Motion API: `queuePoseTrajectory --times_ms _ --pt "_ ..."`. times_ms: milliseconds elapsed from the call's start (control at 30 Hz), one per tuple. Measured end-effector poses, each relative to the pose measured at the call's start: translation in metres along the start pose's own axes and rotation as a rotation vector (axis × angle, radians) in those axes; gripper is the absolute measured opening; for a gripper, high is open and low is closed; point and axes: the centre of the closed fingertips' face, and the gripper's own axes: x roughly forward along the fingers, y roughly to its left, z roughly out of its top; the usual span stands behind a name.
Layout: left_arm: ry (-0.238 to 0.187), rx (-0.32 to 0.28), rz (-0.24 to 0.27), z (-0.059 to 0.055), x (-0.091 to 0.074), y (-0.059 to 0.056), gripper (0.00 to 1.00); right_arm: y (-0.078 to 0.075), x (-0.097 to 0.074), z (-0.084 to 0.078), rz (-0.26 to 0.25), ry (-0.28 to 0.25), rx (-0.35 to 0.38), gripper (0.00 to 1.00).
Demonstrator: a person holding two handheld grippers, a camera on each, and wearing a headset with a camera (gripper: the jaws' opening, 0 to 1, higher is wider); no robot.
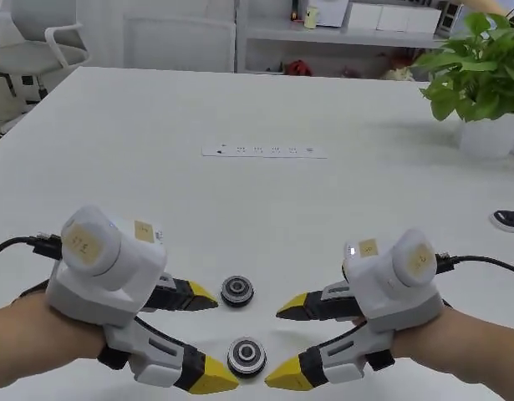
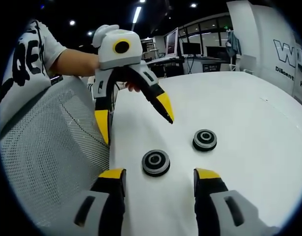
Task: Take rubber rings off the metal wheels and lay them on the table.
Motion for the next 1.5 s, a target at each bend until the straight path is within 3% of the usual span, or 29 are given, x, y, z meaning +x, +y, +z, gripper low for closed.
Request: queuePoseTrajectory --times_ms 800,1500 --pt "0.041 0.039 -0.020 -0.003 0.019 -0.002 0.44 0.000 0.006 -0.005 0.026 0.000 0.010 0.40" --pt "0.057 0.043 -0.023 -0.007 0.032 -0.002 0.28 0.002 0.007 -0.008 0.031 0.004 0.013 0.39"
